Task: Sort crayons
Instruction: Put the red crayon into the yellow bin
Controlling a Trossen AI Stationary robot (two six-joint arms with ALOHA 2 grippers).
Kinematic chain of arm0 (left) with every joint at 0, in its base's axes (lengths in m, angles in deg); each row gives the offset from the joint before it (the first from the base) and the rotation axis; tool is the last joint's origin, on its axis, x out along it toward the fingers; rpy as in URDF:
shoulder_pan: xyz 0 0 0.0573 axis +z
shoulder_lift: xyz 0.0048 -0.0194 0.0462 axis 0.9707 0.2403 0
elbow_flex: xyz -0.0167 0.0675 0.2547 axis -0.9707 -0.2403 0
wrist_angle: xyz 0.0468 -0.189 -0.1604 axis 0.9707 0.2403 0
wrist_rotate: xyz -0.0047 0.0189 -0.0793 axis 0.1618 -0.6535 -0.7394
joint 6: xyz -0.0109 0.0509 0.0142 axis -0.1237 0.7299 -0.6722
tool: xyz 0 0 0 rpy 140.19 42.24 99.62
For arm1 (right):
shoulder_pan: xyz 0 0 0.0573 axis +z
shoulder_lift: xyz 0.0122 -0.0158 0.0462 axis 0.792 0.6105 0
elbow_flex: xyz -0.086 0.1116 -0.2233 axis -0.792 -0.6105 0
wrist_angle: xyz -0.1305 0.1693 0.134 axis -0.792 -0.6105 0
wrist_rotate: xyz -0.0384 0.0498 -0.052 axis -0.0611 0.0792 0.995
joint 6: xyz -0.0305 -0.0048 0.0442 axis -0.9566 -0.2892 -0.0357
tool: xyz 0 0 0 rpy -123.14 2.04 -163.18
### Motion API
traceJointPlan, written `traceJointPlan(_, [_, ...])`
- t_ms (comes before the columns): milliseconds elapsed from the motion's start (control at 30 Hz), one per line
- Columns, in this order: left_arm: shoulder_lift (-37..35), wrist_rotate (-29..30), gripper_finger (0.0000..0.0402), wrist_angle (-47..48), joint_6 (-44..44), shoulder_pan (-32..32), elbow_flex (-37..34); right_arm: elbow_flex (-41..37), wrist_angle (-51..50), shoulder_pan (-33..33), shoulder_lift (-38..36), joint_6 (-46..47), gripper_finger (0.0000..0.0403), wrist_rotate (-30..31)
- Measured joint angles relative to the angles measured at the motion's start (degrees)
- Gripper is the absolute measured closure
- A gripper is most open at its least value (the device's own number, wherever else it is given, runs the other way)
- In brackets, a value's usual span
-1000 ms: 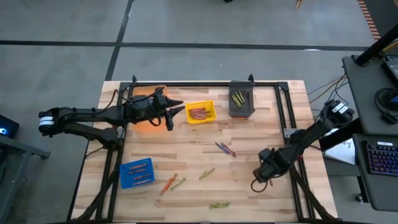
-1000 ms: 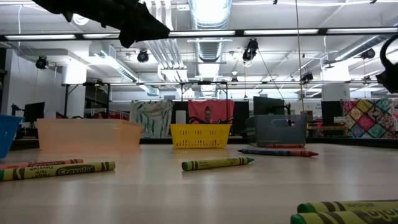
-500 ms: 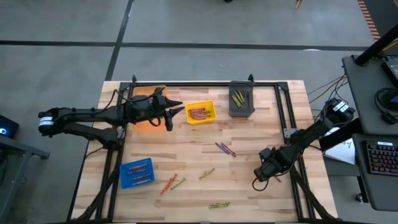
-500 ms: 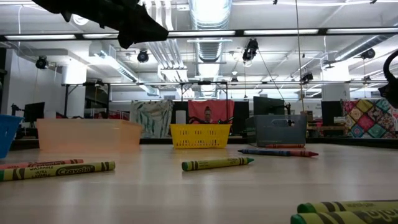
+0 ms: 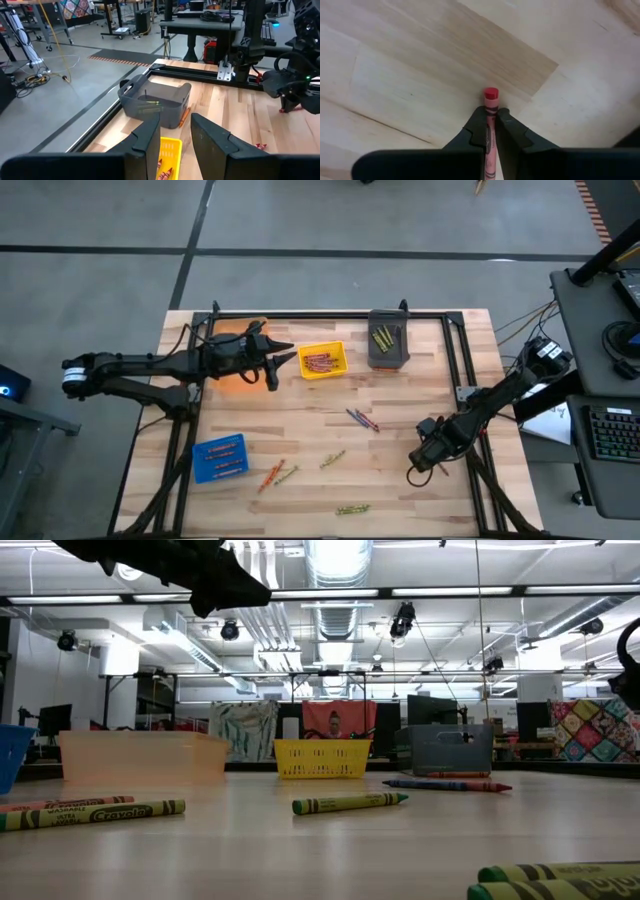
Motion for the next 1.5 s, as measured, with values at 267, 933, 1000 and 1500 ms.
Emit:
traceJointPlan(267, [0.0,0.0,0.0310,-0.1,0.0,0.0,0.0,-0.2,-0.3,-2.7,-10.3,-1.2,0.0392,12.6])
traceJointPlan(933, [0.2,0.0,0.0310,-2.8,0.0,0.0,0.0,-0.1,45.3,-32.7,-17.6,-68.0,0.0391,33.1])
traceJointPlan(1000, [0.2,0.0,0.0310,-2.8,0.0,0.0,0.0,-0.1,50.6,-35.4,-15.9,-74.0,0.0391,33.0])
traceJointPlan(1500, [0.3,0.0,0.0310,-6.1,1.5,0.0,0.0,5.8,70.9,-49.0,4.2,-94.4,0.0390,25.4])
